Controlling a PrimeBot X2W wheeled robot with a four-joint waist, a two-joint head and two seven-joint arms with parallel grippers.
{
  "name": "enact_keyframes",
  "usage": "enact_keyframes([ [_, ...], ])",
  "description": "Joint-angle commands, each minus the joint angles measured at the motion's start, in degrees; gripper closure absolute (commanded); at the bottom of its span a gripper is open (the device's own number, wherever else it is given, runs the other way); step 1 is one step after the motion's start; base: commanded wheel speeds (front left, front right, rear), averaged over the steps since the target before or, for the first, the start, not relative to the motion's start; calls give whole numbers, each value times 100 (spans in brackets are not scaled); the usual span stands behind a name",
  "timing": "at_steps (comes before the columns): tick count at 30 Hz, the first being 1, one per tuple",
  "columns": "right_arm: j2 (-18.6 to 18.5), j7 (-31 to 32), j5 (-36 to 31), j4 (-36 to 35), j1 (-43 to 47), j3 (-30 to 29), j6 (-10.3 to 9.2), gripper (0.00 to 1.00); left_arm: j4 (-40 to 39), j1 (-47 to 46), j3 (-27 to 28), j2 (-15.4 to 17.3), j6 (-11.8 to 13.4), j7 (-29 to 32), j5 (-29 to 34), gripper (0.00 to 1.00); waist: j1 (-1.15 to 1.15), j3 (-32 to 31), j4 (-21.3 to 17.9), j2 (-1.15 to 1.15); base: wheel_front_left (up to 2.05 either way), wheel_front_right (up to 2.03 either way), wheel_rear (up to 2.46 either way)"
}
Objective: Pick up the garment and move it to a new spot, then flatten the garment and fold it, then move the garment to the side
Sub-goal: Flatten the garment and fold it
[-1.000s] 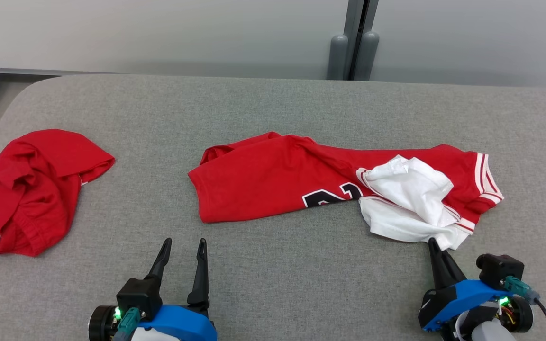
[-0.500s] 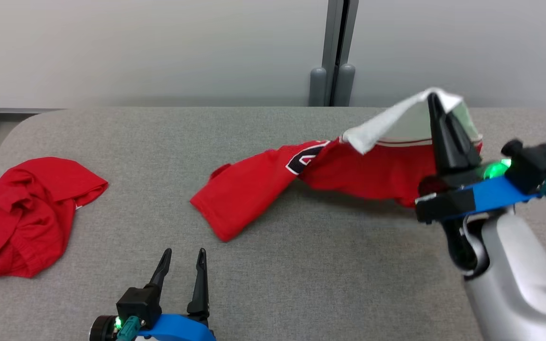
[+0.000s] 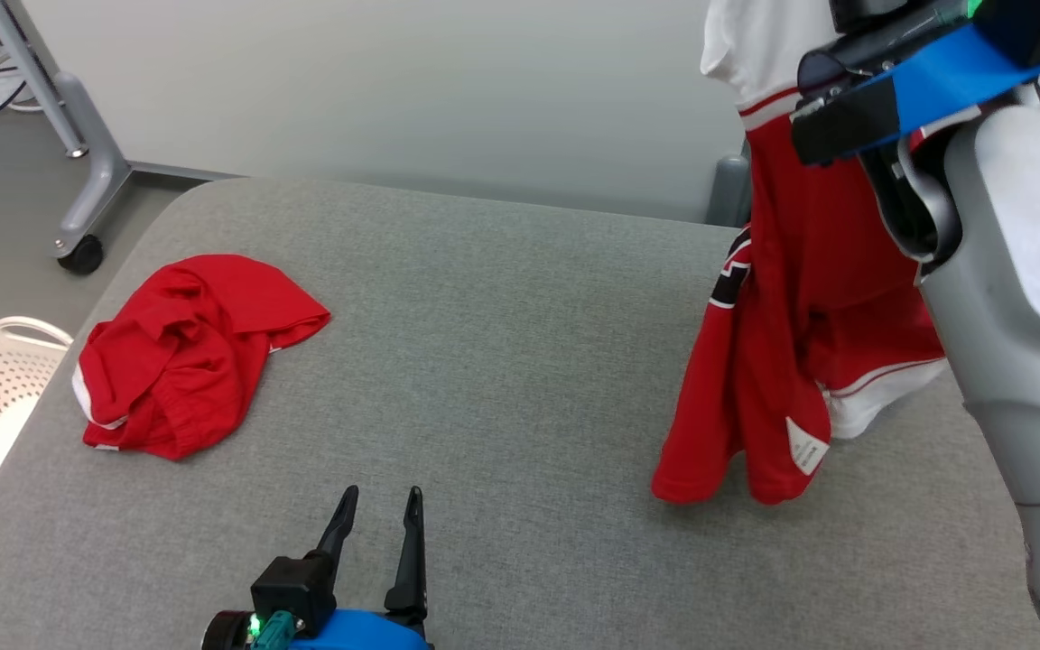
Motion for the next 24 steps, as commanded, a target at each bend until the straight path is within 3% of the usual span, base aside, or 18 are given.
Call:
enact_keyframes([
  [1, -22, -3, -38, 96, -186, 19, 1, 100, -16, -3, -45, -2, 34, -16, -24, 0, 0, 52, 107, 0, 0, 0, 0],
  [8, 157, -2, -185, 548, -673, -442, 1, 100, -58, 16, -75, -1, 99, -16, -77, 0, 0, -15, 107, 0, 0, 0, 0],
  [13, 76, -2, -94, 461, -36, -389, 1, 100, -91, 51, 25, -1, 86, -16, -43, 0, 0, -48, -239, 0, 0, 0, 0],
  [19, -307, -1, 290, -276, 1777, -274, 1, 100, -125, 8, 140, -1, 95, -16, 2, 0, 0, 41, -789, 0, 0, 0, 0],
  [24, -436, -4, 445, -226, 3622, -691, 1, 100, -131, -123, 304, -1, 82, -16, 53, 0, 0, 166, -1174, 0, 0, 0, 0],
])
